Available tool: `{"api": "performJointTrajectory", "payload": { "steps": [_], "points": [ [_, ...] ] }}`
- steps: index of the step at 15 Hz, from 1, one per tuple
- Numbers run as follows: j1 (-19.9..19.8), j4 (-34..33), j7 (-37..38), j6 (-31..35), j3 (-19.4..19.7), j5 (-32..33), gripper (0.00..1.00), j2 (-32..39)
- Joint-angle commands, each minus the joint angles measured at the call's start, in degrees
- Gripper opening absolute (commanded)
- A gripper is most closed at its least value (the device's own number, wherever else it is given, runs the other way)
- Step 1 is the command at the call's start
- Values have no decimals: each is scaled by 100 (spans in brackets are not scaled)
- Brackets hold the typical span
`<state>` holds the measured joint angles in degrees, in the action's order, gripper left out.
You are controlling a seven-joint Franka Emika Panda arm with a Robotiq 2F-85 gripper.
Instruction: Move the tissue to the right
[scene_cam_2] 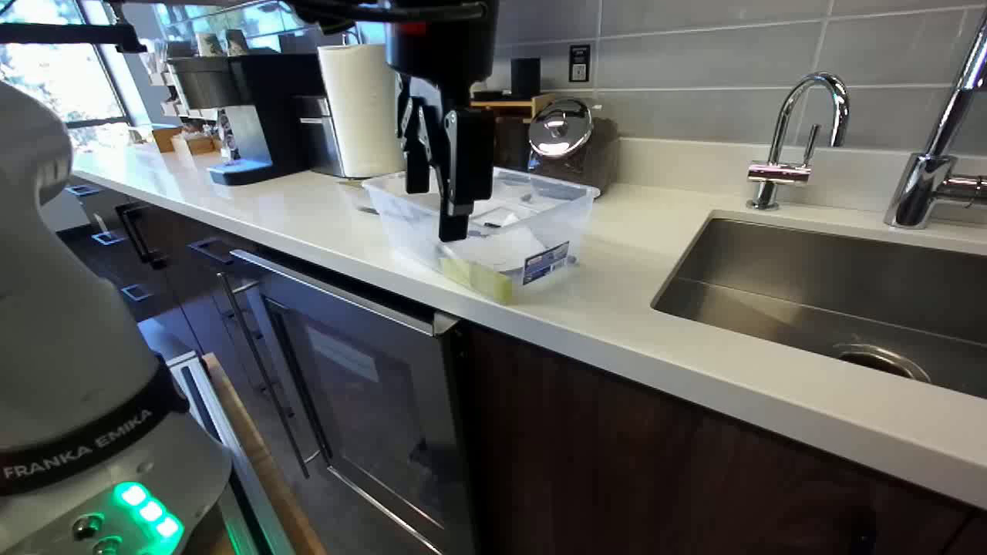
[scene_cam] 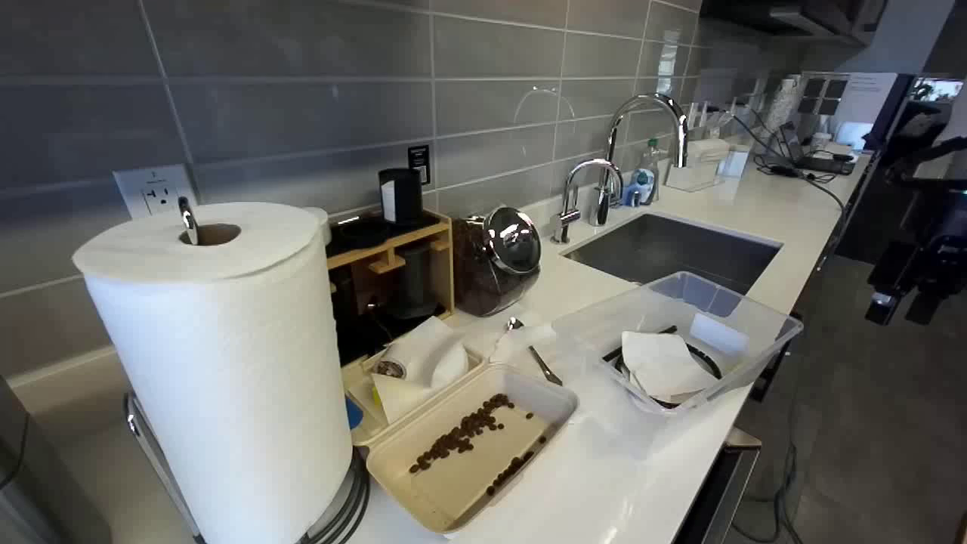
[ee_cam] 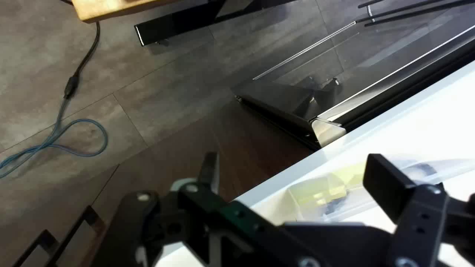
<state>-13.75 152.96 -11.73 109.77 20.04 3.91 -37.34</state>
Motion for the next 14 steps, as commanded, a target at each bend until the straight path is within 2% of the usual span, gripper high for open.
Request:
{"api": "performJointTrajectory", "payload": {
  "steps": [1, 9, 11, 14],
  "points": [
    [-82, -12, -44, -15, -78, -50, 100, 18],
    [-82, -12, -44, -15, -78, -50, 100, 19],
    [96, -64, -33, 172, -150, -275, 100, 58],
    [433, -216, 149, 314, -544, -613, 100, 121]
  ]
}}
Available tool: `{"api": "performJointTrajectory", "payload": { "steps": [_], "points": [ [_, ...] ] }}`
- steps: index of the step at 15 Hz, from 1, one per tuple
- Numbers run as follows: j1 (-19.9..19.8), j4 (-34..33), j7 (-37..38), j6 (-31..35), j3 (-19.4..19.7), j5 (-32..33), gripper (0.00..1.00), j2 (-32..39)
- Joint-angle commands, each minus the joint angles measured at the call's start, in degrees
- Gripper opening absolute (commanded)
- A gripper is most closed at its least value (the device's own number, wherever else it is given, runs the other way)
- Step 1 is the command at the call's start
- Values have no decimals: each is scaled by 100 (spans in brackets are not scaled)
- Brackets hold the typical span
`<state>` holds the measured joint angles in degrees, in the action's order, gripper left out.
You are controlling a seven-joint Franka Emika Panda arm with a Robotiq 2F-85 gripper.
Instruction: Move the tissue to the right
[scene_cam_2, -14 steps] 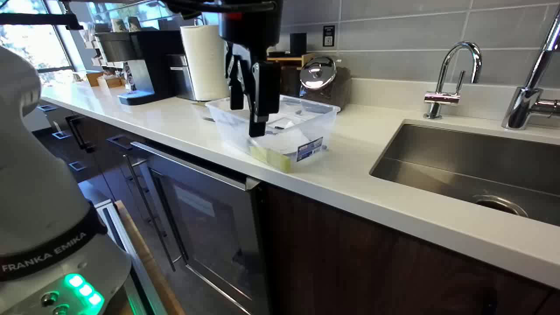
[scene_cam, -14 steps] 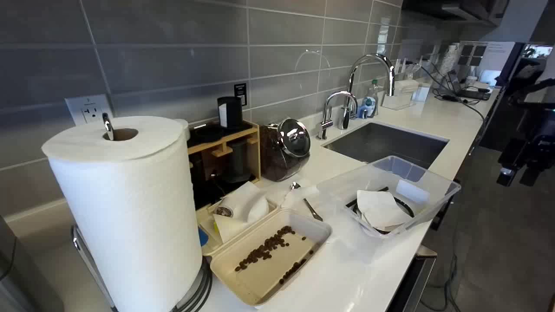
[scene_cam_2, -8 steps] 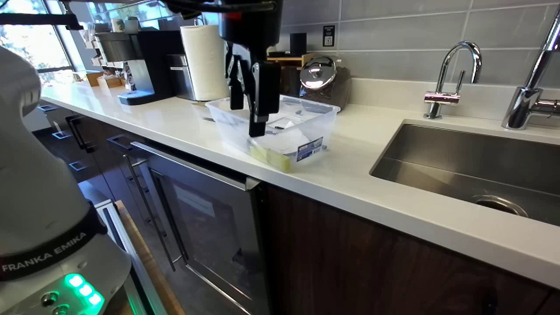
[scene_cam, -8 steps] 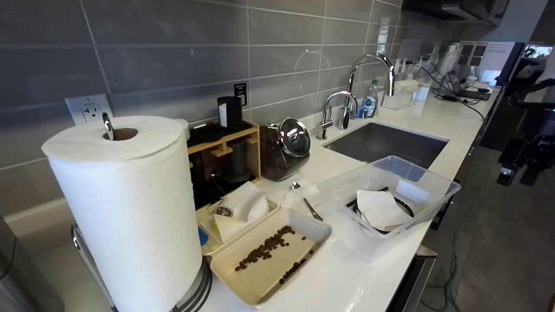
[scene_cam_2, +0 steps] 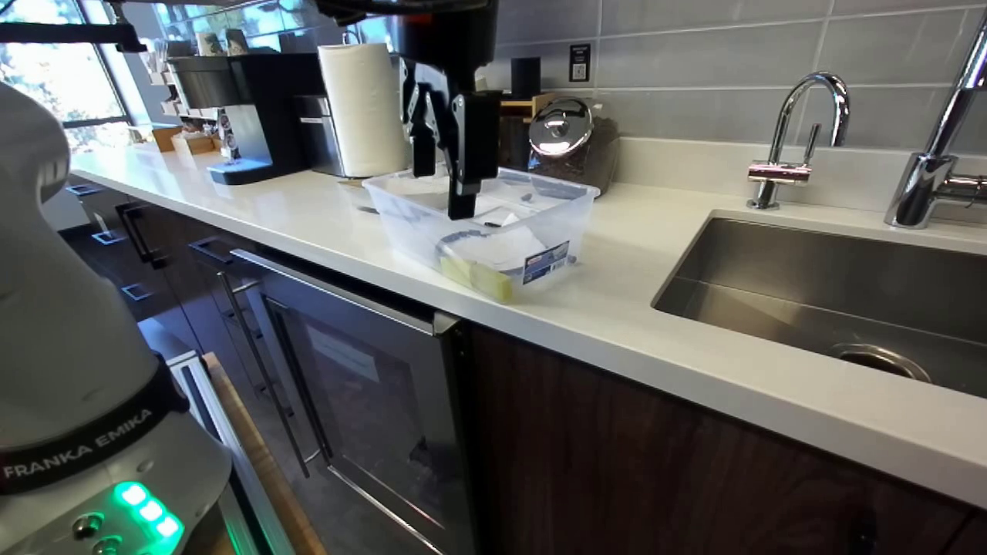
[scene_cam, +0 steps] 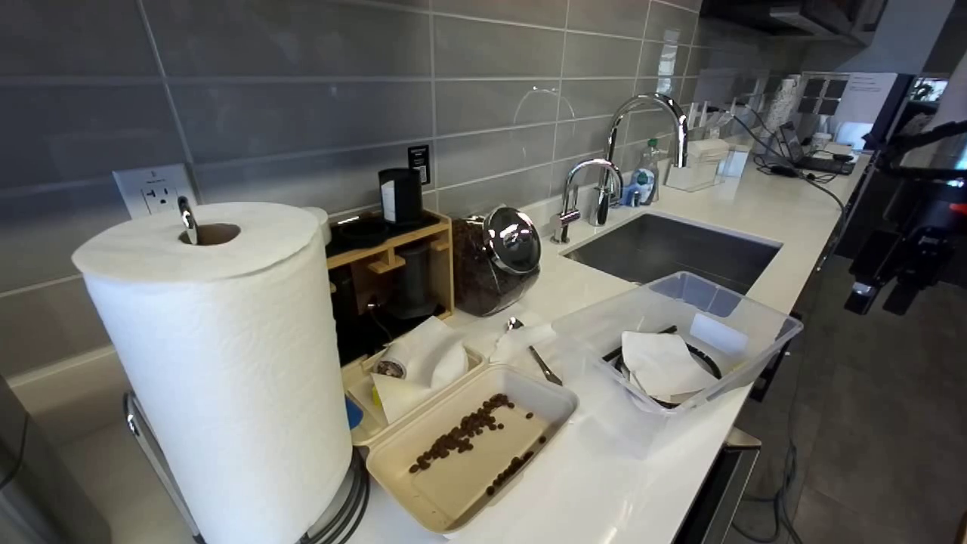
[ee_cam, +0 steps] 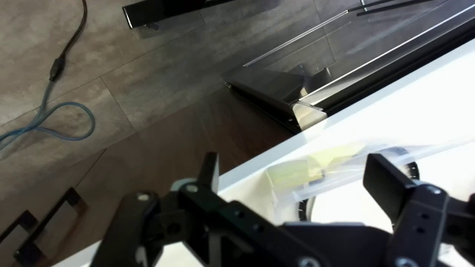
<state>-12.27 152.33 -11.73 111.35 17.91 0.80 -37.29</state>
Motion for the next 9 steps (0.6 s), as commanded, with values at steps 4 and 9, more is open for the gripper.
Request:
{"api": "performJointTrajectory", "payload": {
  "steps": [4, 9],
  "points": [
    [741, -426, 296, 628, -929, -492, 100, 274],
    [1282, -825, 574, 1557, -1542, -577, 100, 892]
  ]
}}
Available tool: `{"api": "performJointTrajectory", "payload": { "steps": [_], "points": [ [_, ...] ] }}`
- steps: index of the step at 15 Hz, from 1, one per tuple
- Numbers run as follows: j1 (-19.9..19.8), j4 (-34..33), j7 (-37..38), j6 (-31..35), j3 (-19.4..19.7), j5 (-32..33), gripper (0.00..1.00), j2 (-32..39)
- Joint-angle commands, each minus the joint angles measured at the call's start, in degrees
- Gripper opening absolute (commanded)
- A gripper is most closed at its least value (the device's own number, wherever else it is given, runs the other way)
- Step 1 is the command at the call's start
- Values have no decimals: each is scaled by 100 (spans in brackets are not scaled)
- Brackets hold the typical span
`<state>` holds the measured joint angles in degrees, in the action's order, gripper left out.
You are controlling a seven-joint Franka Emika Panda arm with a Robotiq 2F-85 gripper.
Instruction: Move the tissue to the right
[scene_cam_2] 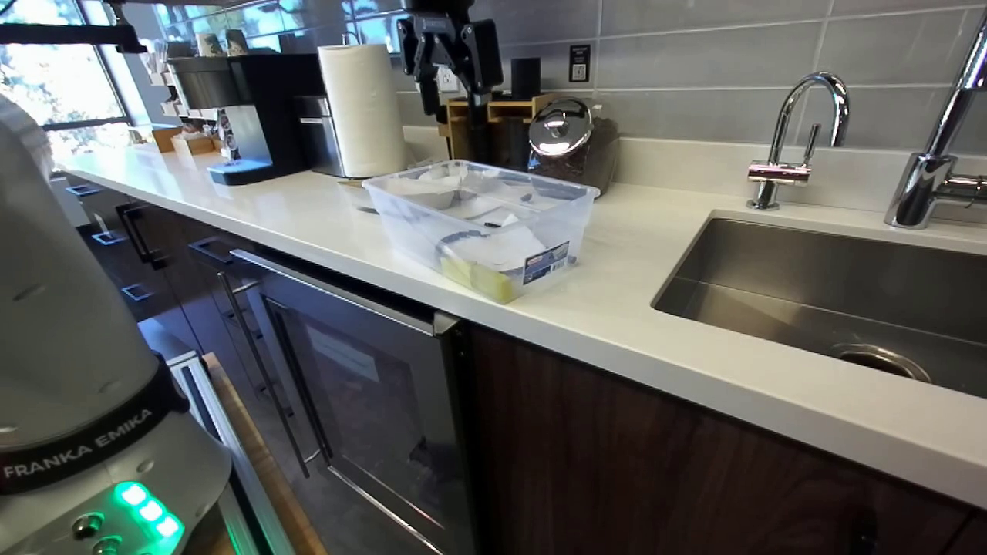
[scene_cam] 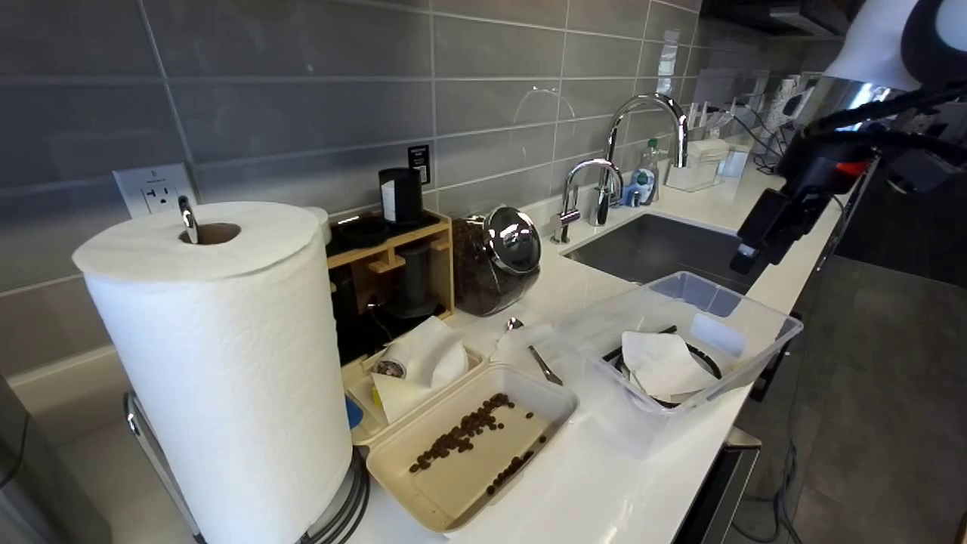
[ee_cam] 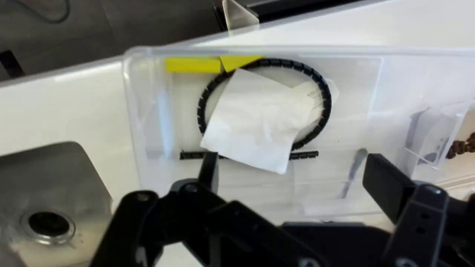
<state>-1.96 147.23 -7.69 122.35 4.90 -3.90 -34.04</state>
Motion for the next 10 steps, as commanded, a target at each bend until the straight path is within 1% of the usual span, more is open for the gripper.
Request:
{"api": "performJointTrajectory", "payload": {
  "steps": [1, 4, 7, 8, 9, 10],
  "points": [
    [339, -441, 252, 642, -355, -103, 100, 805],
    [417, -868, 731, 1050, -713, 38, 100, 1525],
    [329, -1367, 1543, 1270, -1098, 410, 100, 2273],
    [335, -1540, 1822, 1292, -1175, 487, 100, 2515],
    [316, -1694, 2156, 1411, -1258, 706, 100, 2742],
    [341, -1868, 2394, 1375, -1294, 849, 100, 2943]
  ]
}}
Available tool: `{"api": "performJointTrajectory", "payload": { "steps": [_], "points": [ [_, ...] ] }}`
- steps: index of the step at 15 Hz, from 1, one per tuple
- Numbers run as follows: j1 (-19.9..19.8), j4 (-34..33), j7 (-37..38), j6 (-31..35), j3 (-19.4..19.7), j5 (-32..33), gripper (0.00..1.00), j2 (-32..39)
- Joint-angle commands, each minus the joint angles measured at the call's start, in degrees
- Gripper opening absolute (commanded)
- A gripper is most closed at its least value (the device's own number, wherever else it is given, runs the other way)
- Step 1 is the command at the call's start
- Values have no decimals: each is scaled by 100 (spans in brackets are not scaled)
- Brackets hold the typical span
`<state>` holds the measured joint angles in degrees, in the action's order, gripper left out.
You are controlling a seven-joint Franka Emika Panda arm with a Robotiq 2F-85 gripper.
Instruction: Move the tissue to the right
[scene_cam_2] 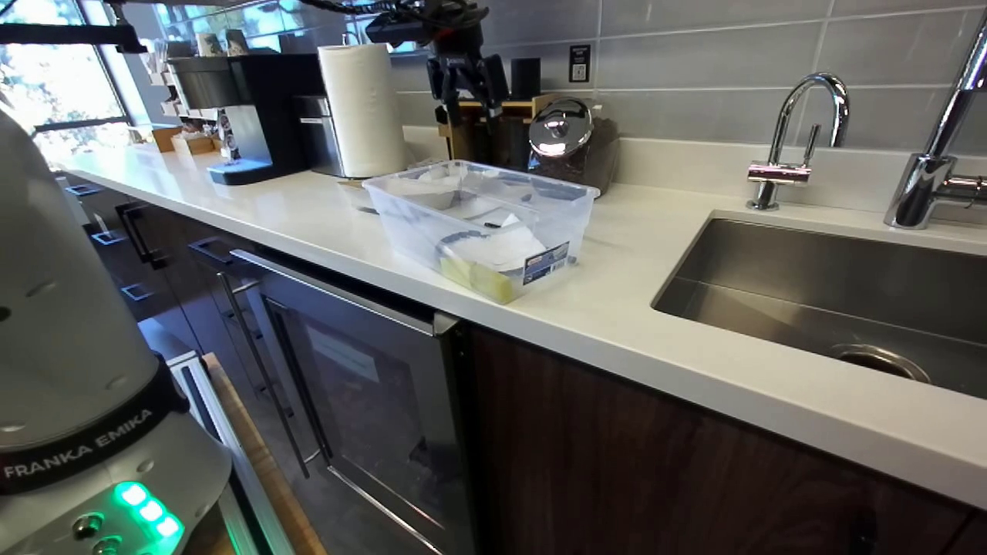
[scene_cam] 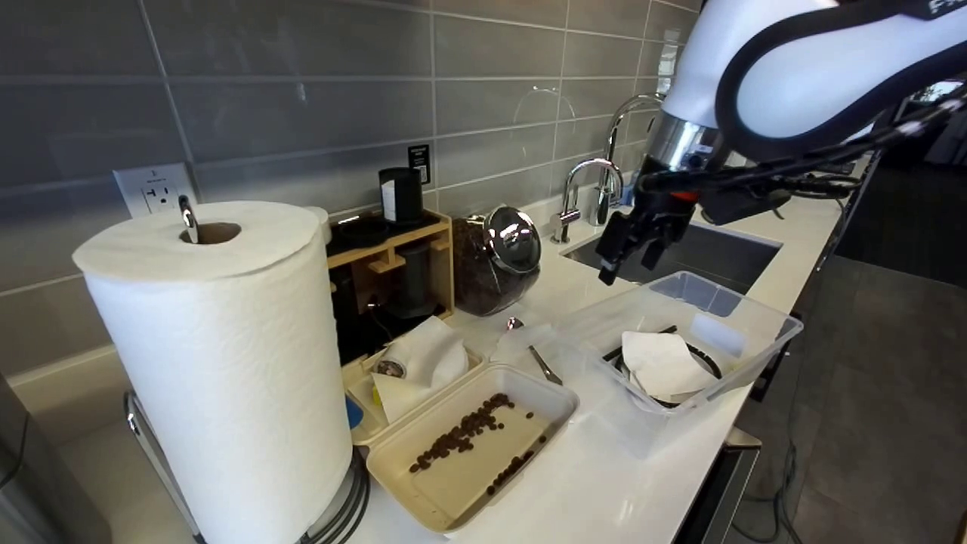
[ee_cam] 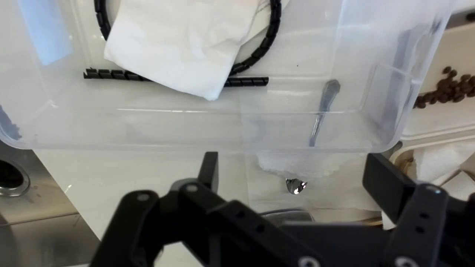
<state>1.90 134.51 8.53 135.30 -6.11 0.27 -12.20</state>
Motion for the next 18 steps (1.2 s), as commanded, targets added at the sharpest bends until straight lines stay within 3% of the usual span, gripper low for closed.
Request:
{"api": "performJointTrajectory", "payload": {
  "steps": [1, 4, 7, 8, 18],
  "points": [
    [-18, -760, 1016, 71, -213, 592, 100, 949],
    [110, -1209, 1687, -19, -200, 1057, 100, 1471],
    [276, -1487, 1731, 143, -127, 891, 100, 1938],
    [266, -1228, 1543, 53, -63, 847, 100, 1577],
    [378, -1493, 1642, 219, -36, 955, 100, 2034]
  ]
}}
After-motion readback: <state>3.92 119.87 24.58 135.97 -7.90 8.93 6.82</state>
